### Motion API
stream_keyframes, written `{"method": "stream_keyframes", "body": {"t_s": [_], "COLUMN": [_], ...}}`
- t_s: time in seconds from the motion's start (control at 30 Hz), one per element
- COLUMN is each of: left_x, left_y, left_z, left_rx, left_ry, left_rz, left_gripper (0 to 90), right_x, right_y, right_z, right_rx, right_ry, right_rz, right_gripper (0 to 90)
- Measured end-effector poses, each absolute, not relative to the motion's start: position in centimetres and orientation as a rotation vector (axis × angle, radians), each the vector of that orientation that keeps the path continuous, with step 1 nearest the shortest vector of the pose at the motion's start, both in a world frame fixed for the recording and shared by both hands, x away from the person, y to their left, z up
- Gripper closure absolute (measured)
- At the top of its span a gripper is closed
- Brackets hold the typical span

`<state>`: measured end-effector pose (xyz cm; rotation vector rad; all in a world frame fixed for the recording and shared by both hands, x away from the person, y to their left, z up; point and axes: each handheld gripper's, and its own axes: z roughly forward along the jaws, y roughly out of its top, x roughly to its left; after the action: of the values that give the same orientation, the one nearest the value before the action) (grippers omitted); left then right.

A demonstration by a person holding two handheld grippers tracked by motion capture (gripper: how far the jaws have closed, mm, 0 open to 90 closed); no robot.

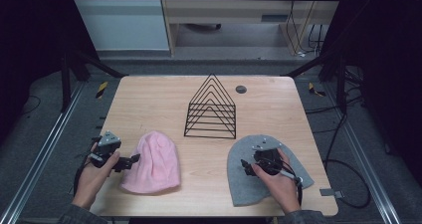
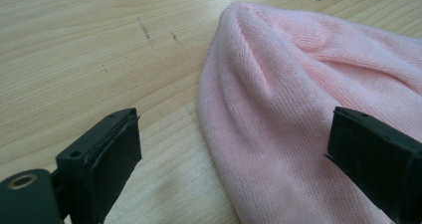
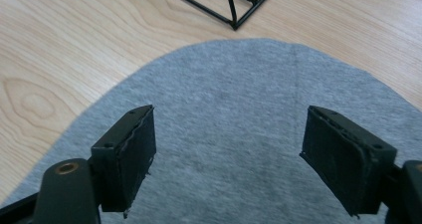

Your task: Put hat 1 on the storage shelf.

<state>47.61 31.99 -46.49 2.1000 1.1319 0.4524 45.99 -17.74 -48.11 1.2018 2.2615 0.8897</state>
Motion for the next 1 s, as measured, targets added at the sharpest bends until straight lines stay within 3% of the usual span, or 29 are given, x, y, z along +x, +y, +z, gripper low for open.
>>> {"method": "stream_keyframes", "body": {"t_s": [0.27,0.4,0.5,0.6,0.67,0.73,0.83,1.0], "left_x": [48.0,49.9,51.5,53.1,53.8,54.8,55.8,56.8], "left_y": [30.8,29.4,28.4,27.9,27.7,27.4,26.7,26.3], "left_z": [-45.1,-42.9,-42.1,-42.1,-42.4,-42.9,-43.7,-44.6], "left_rx": [2.152,2.226,2.311,2.325,2.323,2.315,2.308,2.296], "left_ry": [1.04,0.986,0.963,0.977,1.0,1.027,1.048,1.084], "left_rz": [0.357,0.345,0.354,0.353,0.35,0.34,0.335,0.347], "left_gripper": [8.8,8.6,13.9,11.3,10.2,10.3,14.0,22.8], "right_x": [46.0,45.9,45.9,46.0,46.0,46.2,46.2,46.1], "right_y": [-18.4,-18.6,-18.6,-18.6,-18.6,-18.6,-18.5,-18.3], "right_z": [-48.3,-48.2,-48.1,-48.2,-48.2,-48.3,-48.2,-48.2], "right_rx": [1.219,1.22,1.233,1.26,1.264,1.301,1.325,1.311], "right_ry": [2.249,2.236,2.234,2.229,2.226,2.23,2.219,2.225], "right_rz": [0.88,0.897,0.889,0.885,0.88,0.863,0.851,0.841], "right_gripper": [23.7,23.4,23.1,22.2,21.3,13.4,11.0,14.7]}}
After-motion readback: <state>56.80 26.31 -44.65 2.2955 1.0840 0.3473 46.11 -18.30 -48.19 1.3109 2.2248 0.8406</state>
